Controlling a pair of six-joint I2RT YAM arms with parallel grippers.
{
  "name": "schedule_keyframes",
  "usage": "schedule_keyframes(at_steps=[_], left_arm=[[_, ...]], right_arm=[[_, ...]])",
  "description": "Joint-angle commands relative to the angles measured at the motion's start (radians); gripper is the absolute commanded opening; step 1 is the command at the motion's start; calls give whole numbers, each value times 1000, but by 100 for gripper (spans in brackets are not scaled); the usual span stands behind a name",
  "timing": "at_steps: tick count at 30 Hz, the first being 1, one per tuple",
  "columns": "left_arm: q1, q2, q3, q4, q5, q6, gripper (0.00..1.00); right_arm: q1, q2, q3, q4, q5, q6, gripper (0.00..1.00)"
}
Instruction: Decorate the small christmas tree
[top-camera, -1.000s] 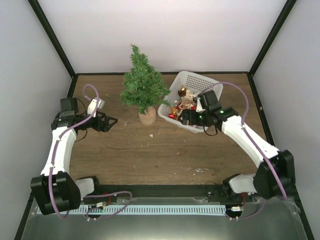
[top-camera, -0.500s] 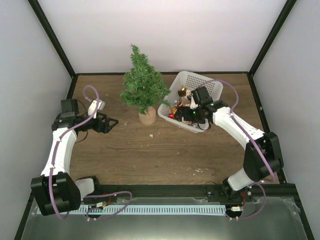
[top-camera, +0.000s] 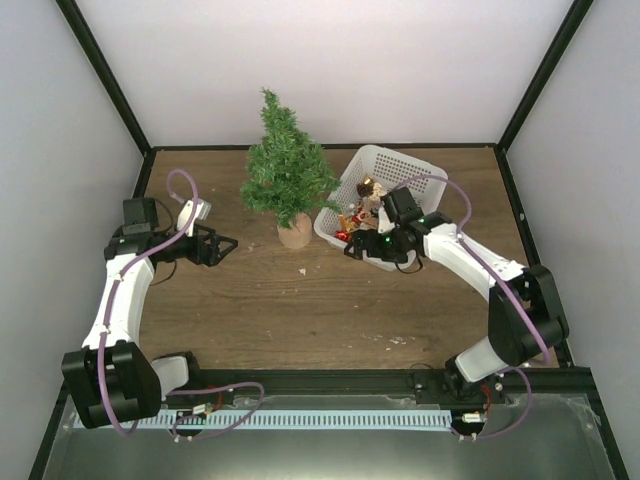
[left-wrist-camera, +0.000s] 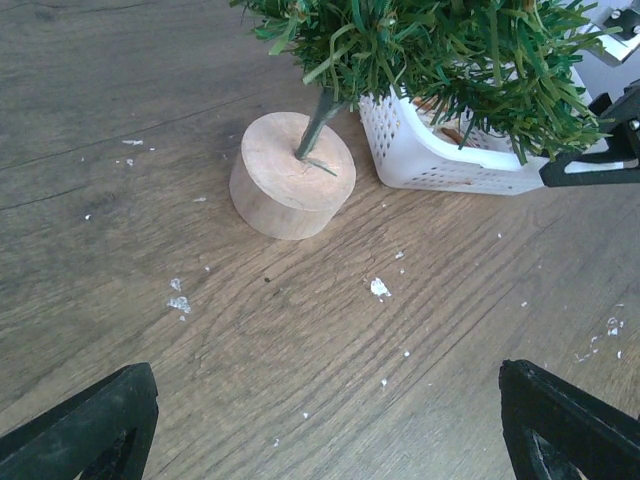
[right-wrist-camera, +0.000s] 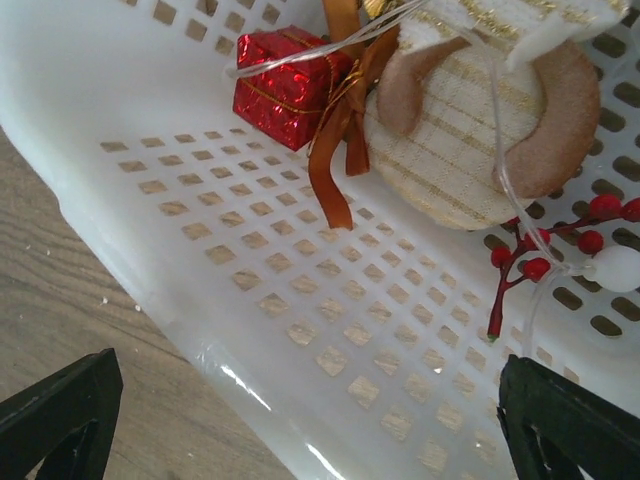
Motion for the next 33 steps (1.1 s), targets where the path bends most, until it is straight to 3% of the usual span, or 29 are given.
schedule_keyframes(at_steps=[1,8,19,27,30,33], left_arm=[[4,-5,-6,0,32,11,93],[4,10,-1,-1,41,8,93],[4,21,14,-30,45,27,93],[2,34,29,-58,49,48,92],[0,33,35,-56,51,45,92],[-5,35,33,-53,49,46,92]], right_arm=[[44,-27,-12,-52,-40,2,96],[172,-105,-44,-135,-76,16,97],[403,-275,-233,-178,-156,205,96],[667,-303,-172,-275,-167,334,89],[688,-330,-140,-351,-136,365,90],[679,-335,-50,-454,-1,384,96]])
